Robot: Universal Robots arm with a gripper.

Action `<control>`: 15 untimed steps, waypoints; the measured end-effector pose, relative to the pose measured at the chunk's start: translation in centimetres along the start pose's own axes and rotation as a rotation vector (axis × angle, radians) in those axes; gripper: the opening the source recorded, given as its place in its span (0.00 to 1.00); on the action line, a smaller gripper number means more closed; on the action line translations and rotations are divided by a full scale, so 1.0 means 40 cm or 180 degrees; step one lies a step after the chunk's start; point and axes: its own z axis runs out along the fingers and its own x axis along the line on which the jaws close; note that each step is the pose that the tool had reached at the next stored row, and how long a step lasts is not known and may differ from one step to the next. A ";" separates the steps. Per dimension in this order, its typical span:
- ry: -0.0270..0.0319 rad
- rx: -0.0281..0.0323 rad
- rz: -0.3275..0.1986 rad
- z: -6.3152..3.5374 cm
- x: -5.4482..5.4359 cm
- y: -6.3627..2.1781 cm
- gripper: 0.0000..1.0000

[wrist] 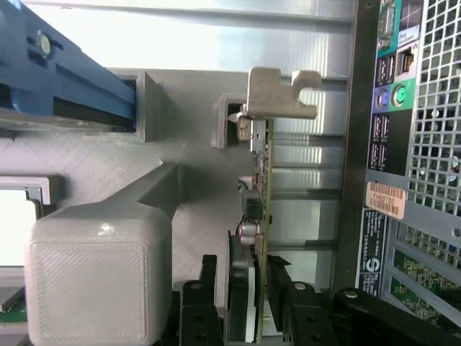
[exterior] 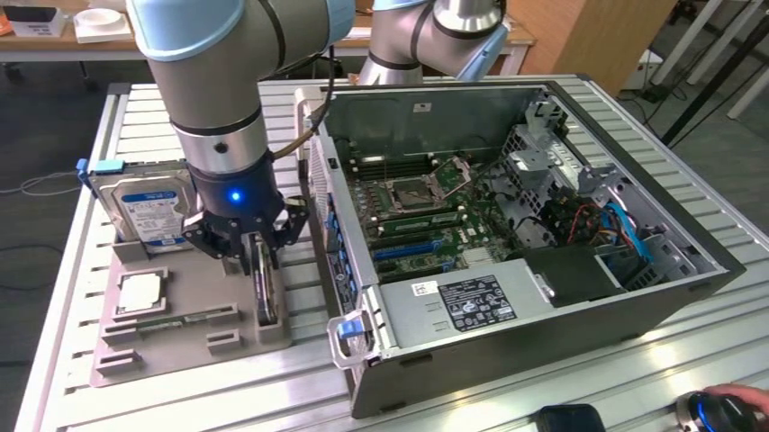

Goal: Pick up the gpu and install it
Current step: 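Pick up the gpu and move the gpu toward the slot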

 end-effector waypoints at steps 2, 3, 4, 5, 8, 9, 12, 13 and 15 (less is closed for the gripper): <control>0.0000 -0.0002 0.0000 0.000 0.000 0.000 0.41; 0.0000 -0.0002 0.0000 0.000 0.000 0.000 0.41; 0.0000 -0.0002 0.0000 0.000 0.000 0.000 0.41; 0.0000 -0.0002 0.0000 0.000 0.000 0.000 0.41; 0.0000 -0.0002 0.0000 0.000 0.000 0.000 0.41; 0.0000 -0.0002 0.0000 0.000 0.000 0.000 0.41; 0.0000 -0.0002 0.0000 0.000 0.000 0.000 0.41; 0.0000 -0.0002 0.0000 0.000 0.000 0.000 0.41; 0.0000 -0.0003 0.0001 0.000 0.000 0.000 0.41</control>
